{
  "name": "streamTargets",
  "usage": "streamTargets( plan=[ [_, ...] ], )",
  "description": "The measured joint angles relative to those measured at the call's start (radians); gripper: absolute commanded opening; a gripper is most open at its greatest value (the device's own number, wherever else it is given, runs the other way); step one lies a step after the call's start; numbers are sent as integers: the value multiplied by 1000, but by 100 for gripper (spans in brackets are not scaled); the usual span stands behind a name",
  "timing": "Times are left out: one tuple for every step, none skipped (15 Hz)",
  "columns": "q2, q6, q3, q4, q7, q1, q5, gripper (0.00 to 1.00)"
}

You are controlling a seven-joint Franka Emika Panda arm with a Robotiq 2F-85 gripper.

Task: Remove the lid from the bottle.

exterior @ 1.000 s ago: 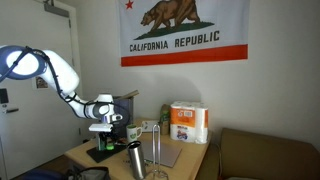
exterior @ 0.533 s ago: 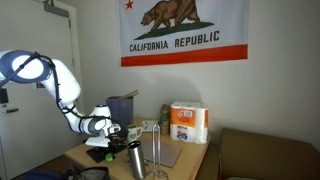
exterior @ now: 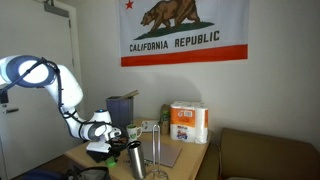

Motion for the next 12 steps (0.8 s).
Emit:
streamTargets(
  plan=[
    [-1,-7,5,7,0,0,0,100],
    [-3,-22,11,20,-1,0,0,100],
    [-9,-50,24,37,-4,-3,1,100],
    [-18,-90,37,56,-4,-3,1,100],
    [-33,-141,51,78,-5,-3,1,100],
    [-53,-199,64,102,-7,-2,1,100],
    [-78,-263,75,126,-7,1,1,100],
    [-105,-328,84,150,-8,4,1,100],
    [-134,-391,93,174,-8,8,1,100],
    [-161,-450,99,196,-9,11,1,100],
    [-187,-502,106,217,-10,13,2,100],
    [-210,-549,113,237,-12,15,3,100]
  ],
)
